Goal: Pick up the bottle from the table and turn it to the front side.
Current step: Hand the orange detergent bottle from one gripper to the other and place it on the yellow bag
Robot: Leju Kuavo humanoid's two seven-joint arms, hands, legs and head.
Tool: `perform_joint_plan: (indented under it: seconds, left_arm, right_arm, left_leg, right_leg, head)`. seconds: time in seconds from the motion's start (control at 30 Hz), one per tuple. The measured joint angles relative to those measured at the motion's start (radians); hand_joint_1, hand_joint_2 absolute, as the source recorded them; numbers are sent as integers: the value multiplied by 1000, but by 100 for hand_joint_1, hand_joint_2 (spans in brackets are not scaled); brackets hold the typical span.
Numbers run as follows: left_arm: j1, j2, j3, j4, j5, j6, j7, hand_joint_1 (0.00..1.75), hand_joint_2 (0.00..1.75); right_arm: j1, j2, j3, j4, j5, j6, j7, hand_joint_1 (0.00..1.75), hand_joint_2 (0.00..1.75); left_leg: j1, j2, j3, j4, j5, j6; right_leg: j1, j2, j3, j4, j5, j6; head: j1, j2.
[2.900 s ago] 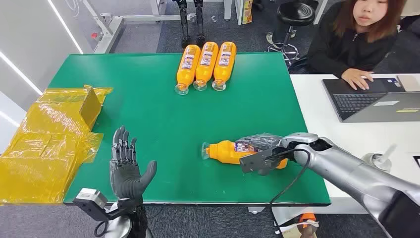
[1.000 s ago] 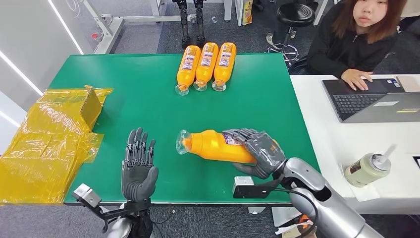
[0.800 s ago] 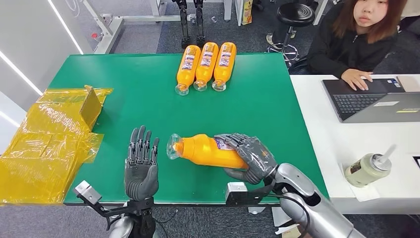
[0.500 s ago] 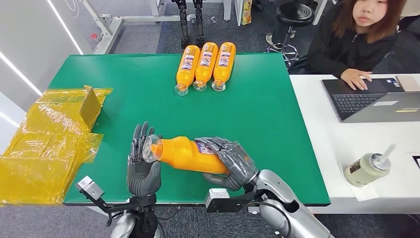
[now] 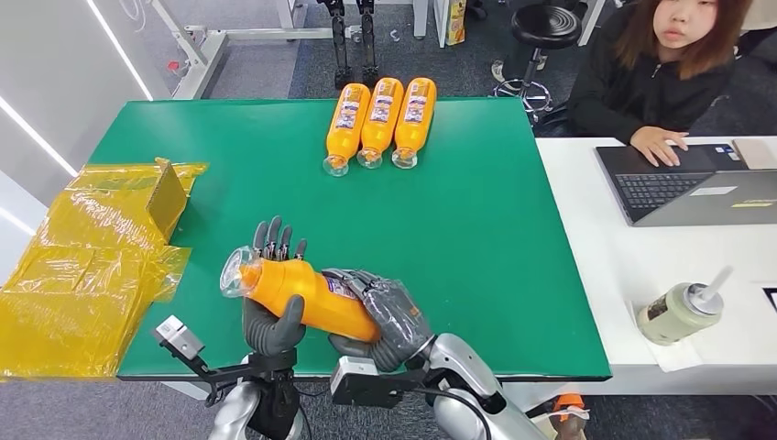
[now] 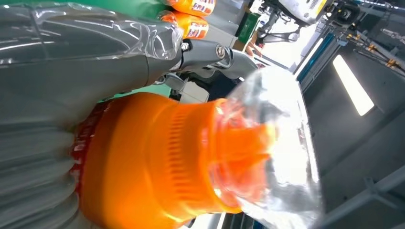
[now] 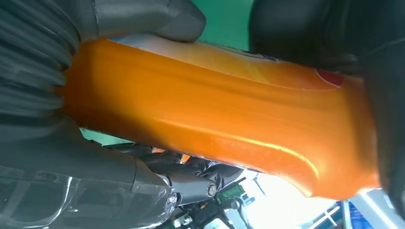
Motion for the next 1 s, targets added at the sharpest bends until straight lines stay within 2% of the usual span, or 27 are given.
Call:
perform_joint_plan:
  seconds: [0.03,0.07,0.17,0.2,0.4,0.57,0.63,0.7,0.77,1.0]
  left_arm:
    - [-1,0,0,3,0,1,0,4,175]
    - [-1,0,0,6,0,1,0,38,175]
    - [-3,0,0,14,1,3,0,163,175]
    - [-4,0,0,16,2,3,-1,173,175]
    - [-7,0,0,22,4,9,-6,175,175]
    - [-7,0,0,22,4,21,-7,175,175]
    - [-7,0,0,22,4,27,-7,175,175]
    - [-7,0,0,22,4,32,-8,175,175]
    - [-7,0,0,22,4,35,-8,175,175]
    - [-10,0,1,22,4,40,-7,175,175]
  right_arm:
    - [3,6,0,0,4,5,4,168,175]
    - [5,12,0,0,9,9,7,168,175]
    - [11,26,-1,0,15,15,13,167,175]
    - [11,29,-1,0,16,16,14,166,175]
    - [10,39,-6,0,25,27,20,156,175]
    - [9,41,-9,2,28,38,19,137,175]
    - [9,43,-9,5,28,43,18,103,175]
    - [9,45,-9,7,28,46,17,36,175]
    - [9,45,-9,9,29,50,13,0,175]
    - [11,50,-6,10,30,55,0,0,175]
  left_leg:
    - [0,0,0,0,0,0]
    - [0,0,0,0,0,0]
    - [0,0,0,0,0,0]
    - [0,0,0,0,0,0]
    - [0,0,0,0,0,0]
    - [0,0,0,0,0,0]
    - [0,0,-1,0,0,0]
    - [0,0,-1,0,0,0]
    - [0,0,-1,0,0,0]
    - [0,0,-1,0,0,0]
  right_leg:
    - [0,0,0,0,0,0]
    - [0,0,0,0,0,0]
    - [0,0,0,0,0,0]
    - [0,0,0,0,0,0]
    - [0,0,0,0,0,0]
    - [0,0,0,0,0,0]
    - [0,0,0,0,0,0]
    - [0,0,0,0,0,0]
    - [0,0,0,0,0,0]
    - [0,0,0,0,0,0]
  head:
    - [0,0]
    - [0,0]
    - [0,0]
    - [0,0]
    - [0,0]
    - [0,0]
    - [0,0]
    - [0,0]
    - [0,0]
    - [0,0]
